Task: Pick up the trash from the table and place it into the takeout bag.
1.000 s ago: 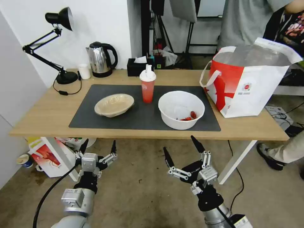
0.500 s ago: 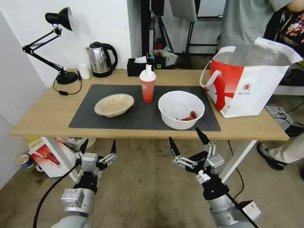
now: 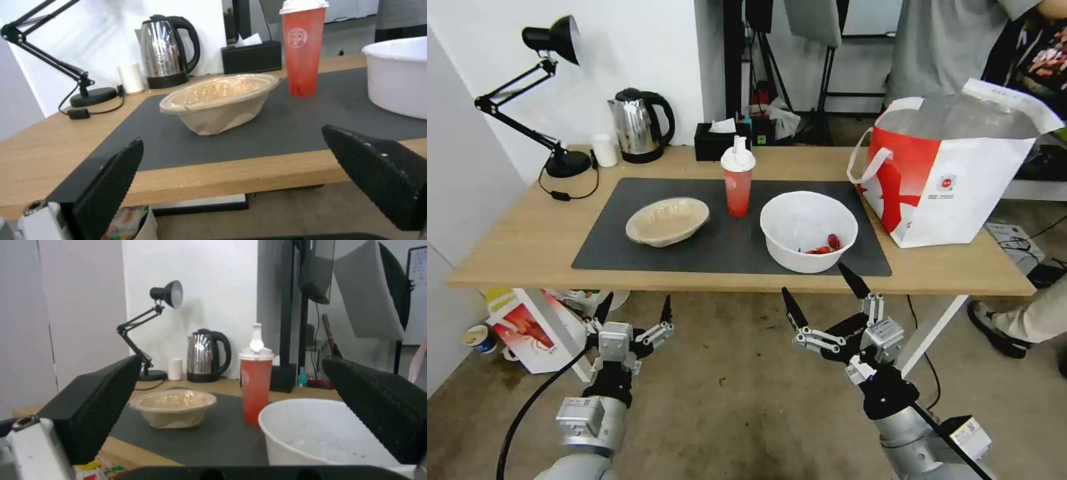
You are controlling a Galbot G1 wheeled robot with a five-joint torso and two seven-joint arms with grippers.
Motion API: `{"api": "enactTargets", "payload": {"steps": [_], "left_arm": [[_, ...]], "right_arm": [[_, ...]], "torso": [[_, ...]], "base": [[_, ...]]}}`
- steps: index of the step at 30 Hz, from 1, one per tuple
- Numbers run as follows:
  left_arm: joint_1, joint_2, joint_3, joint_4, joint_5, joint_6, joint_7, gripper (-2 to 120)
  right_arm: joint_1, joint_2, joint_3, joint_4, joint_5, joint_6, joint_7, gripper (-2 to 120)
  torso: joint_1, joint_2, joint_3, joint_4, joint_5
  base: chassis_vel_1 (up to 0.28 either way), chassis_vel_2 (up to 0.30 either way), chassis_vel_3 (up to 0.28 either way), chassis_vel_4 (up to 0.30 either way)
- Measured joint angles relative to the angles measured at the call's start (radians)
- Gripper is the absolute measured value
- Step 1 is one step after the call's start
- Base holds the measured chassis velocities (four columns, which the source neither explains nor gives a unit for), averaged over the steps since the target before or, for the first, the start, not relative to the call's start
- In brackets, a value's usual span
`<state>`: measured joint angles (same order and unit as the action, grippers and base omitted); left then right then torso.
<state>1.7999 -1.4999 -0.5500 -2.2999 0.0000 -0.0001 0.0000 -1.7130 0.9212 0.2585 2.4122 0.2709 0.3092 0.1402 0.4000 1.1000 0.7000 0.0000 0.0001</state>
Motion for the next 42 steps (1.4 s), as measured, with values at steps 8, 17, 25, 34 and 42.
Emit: {"api": "enactTargets", "payload": {"steps": [8,17,25,34,42], "left_arm": [[0.000,0.000,0.000,0.000,0.000,0.000,0.000,100],[0.000,0.000,0.000,0.000,0.000,0.000,0.000,100],[0.000,0.000,0.000,0.000,0.000,0.000,0.000,100],[0.000,0.000,0.000,0.000,0.000,0.000,0.000,100],[0.000,0.000,0.000,0.000,0.000,0.000,0.000,100]], "right_arm": [[-0.003,-0.034,0.022,0.027,0.035,-0.018,0.003,100],[0.010,-0.092,0.068,0.067,0.116,-0.066,0.019,100],[0.022,-0.156,0.122,0.090,0.273,-0.134,0.035,100],[0.047,-0.321,0.277,0.091,0.581,-0.261,0.050,100],[0.088,-0.362,0.284,0.089,0.718,-0.338,0.065,100]], "torso": [[0.000,0.000,0.000,0.0000,0.0000],[0.000,0.000,0.000,0.0001,0.0000],[0.000,0.000,0.000,0.0001,0.0000],[0.000,0.000,0.000,0.0002,-0.0001],[0.000,0.000,0.000,0.0001,0.0000]], "base": [[0.000,0.000,0.000,0.000],[0.000,0.000,0.000,0.000],[0.000,0.000,0.000,0.000],[0.000,0.000,0.000,0.000],[0.000,0.000,0.000,0.000]]}}
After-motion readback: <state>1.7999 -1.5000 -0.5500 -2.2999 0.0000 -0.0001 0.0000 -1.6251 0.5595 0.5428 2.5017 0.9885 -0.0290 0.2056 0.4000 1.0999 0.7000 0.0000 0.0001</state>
